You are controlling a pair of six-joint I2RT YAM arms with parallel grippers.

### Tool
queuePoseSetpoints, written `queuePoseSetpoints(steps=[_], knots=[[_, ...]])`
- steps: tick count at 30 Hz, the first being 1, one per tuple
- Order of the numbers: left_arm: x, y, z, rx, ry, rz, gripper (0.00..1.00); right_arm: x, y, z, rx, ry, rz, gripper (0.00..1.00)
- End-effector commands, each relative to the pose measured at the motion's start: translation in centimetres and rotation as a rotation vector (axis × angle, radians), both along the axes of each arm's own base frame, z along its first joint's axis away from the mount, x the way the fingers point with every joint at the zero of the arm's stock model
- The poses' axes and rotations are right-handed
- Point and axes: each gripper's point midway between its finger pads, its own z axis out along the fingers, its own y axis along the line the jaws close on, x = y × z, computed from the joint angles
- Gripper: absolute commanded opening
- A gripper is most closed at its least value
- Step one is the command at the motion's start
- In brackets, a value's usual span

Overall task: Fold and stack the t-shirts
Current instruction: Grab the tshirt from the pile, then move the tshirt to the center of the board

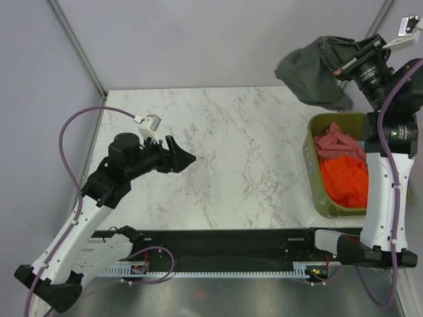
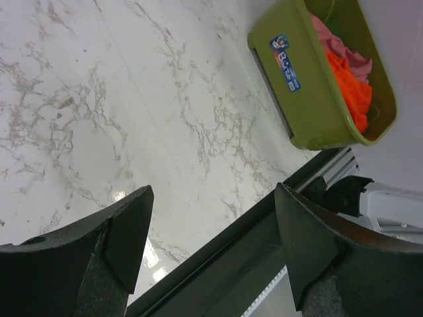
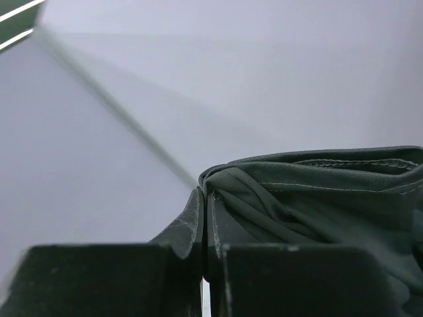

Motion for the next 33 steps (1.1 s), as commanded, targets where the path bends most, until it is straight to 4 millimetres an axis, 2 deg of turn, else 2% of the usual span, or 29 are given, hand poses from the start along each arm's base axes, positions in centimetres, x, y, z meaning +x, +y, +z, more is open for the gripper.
queuePoseSetpoints(steps=[1, 3, 4, 6, 7, 8, 9, 11, 12, 13, 15, 16, 17, 18, 19, 21, 22, 24, 27, 29, 30, 31, 32, 33], knots=[[0.5, 1.9, 2.8, -0.045, -0.070, 0.132, 0.81, -4.1, 7.2, 4.2, 0.027, -0.119, 0.374, 0.00], [0.4, 2.2, 2.8, -0.048, -0.069, 0.147, 0.82, -4.5, 9.1, 3.0, 0.040, -0.100, 0.446, 0.00], [0.4, 2.4, 2.6, -0.044, -0.064, 0.154, 0.82, -3.4, 9.6, 0.3, 0.058, -0.035, 0.460, 0.00], [0.1, 2.5, 1.9, -0.033, -0.041, 0.155, 0.82, -3.7, 12.3, -2.9, 0.058, 0.026, 0.527, 0.00], [0.1, 2.6, 1.5, -0.025, -0.030, 0.159, 0.82, -2.5, 13.1, -8.2, 0.043, 0.137, 0.531, 0.00], [-0.1, 2.8, 0.9, -0.012, -0.014, 0.160, 0.82, -2.3, 13.5, -10.8, 0.033, 0.187, 0.516, 0.00], [-0.1, 3.0, 0.2, 0.002, 0.002, 0.172, 0.83, -2.5, 15.2, -16.9, 0.019, 0.316, 0.545, 0.00], [-0.3, 3.3, -0.8, 0.017, 0.034, 0.185, 0.83, -3.0, 16.0, -24.3, -0.055, 0.471, 0.529, 0.10], [-0.4, 3.4, -1.3, 0.019, 0.046, 0.189, 0.83, -3.7, 16.3, -29.8, -0.105, 0.595, 0.493, 0.17], [-0.5, 3.4, -2.4, 0.030, 0.073, 0.191, 0.83, -4.7, 15.9, -33.6, -0.154, 0.710, 0.462, 0.18], [-0.6, 3.5, -3.5, 0.032, 0.106, 0.204, 0.84, -6.3, 15.2, -39.4, -0.251, 0.851, 0.428, 0.21], [-0.5, 3.6, -4.6, 0.043, 0.132, 0.220, 0.84, -6.7, 14.1, -41.1, -0.282, 0.907, 0.377, 0.24], [-0.4, 3.7, -5.3, 0.053, 0.146, 0.230, 0.85, -7.0, 13.5, -41.9, -0.297, 0.930, 0.351, 0.30], [-0.1, 3.9, -6.0, 0.066, 0.162, 0.248, 0.86, -7.2, 12.9, -42.4, -0.312, 0.949, 0.319, 0.41], [0.2, 4.1, -7.4, 0.088, 0.197, 0.272, 0.87, -7.1, 12.3, -42.6, -0.329, 0.958, 0.281, 0.46], [0.7, 4.3, -8.8, 0.110, 0.241, 0.299, 0.88, -6.7, 12.0, -41.5, -0.342, 0.929, 0.260, 0.52], [1.3, 4.1, -10.0, 0.129, 0.287, 0.316, 0.88, -6.5, 12.0, -41.2, -0.349, 0.923, 0.249, 0.52], [1.9, 4.1, -11.0, 0.141, 0.323, 0.338, 0.88, -6.2, 12.7, -40.7, -0.360, 0.910, 0.255, 0.54], [2.9, 4.4, -13.7, 0.162, 0.396, 0.394, 0.88, -5.4, 13.5, -41.6, -0.428, 0.914, 0.244, 0.58], [4.2, 4.3, -14.5, 0.120, 0.415, 0.419, 0.86, -3.5, 14.5, -42.4, -0.480, 0.872, 0.270, 0.59], [4.7, 4.2, -14.8, 0.103, 0.418, 0.419, 0.85, -2.1, 15.2, -41.6, -0.488, 0.835, 0.280, 0.57], [5.1, 4.0, -14.8, 0.085, 0.424, 0.417, 0.84, -1.1, 15.6, -43.3, -0.543, 0.851, 0.306, 0.56], [6.3, 3.8, -15.2, 0.081, 0.423, 0.424, 0.81, -0.5, 16.2, -43.6, -0.561, 0.850, 0.335, 0.56], [7.2, 3.5, -14.6, 0.071, 0.402, 0.422, 0.80, 0.7, 16.9, -43.0, -0.578, 0.821, 0.349, 0.55]])
